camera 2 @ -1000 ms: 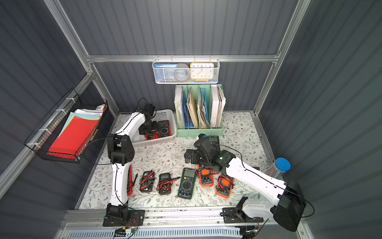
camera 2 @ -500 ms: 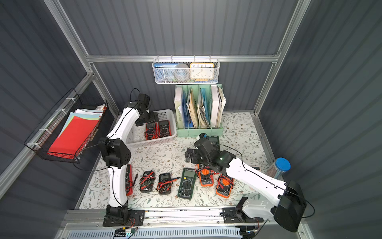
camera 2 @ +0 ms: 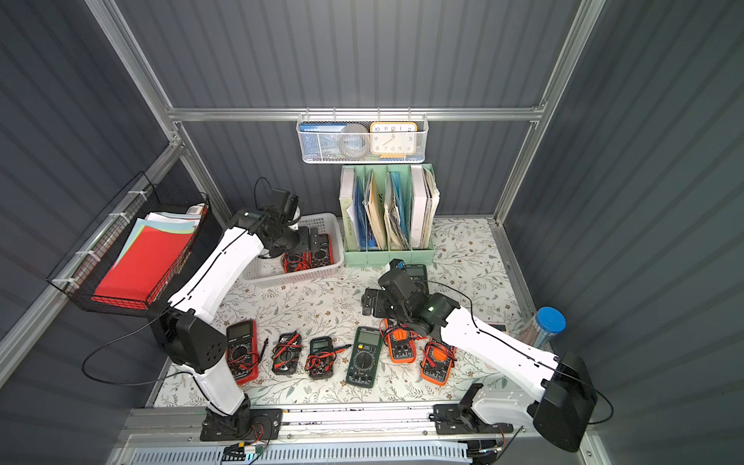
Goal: Put the multimeter into the basket
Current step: Place the multimeter in the basket, then pick up the multimeter from the center of the board.
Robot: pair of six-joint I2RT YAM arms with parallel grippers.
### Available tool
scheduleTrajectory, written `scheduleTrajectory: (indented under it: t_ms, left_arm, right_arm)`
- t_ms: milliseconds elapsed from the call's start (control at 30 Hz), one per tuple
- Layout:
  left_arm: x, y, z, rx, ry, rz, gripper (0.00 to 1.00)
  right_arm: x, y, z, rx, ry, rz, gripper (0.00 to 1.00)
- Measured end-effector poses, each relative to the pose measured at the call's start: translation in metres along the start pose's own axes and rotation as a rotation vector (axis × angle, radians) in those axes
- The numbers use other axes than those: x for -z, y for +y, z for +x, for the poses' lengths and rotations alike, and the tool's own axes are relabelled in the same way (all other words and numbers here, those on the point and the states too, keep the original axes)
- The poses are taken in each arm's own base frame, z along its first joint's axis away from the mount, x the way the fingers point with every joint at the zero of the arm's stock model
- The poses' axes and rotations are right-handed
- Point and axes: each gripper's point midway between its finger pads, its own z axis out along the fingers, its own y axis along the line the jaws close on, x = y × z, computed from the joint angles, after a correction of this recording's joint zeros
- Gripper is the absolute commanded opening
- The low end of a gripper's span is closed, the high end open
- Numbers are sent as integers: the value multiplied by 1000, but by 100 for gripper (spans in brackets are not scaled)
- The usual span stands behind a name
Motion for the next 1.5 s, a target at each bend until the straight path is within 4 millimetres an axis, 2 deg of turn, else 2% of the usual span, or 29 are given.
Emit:
scheduleTrajectory:
  t_ms: [133, 267, 400, 533, 700, 800, 967, 1200, 1500]
  left_arm:
    - [-13, -16, 48, -44, 75, -3, 99]
    - [-20, -42, 102, -112, 141, 4, 99]
    - [-24, -63, 153, -168, 191, 4, 99]
    - [-27, -75, 193, -197, 221, -10, 99]
    - [-29, -100, 236, -224, 241, 9, 99]
    - [-31, -118, 254, -231, 238, 32, 99]
    - [-38, -141, 275, -222, 240, 57, 99]
    - [-56, -153, 310, -246, 276, 22, 99]
    - [-61, -159, 320, -219, 270, 23, 99]
  right_arm:
    - [5, -13, -1, -16, -6, 23, 99]
    - [13, -36, -1, -50, -22, 53, 99]
    - [19, -62, 9, -78, -22, 91, 99]
    - [26, -84, 22, -110, -13, 129, 99]
    - [37, -113, 29, -169, -22, 182, 99]
    - [43, -126, 27, -203, -41, 205, 99]
    - [44, -133, 26, -230, -41, 215, 99]
    - [38, -134, 36, -238, -3, 209, 99]
    - [42, -132, 33, -241, -17, 193, 99]
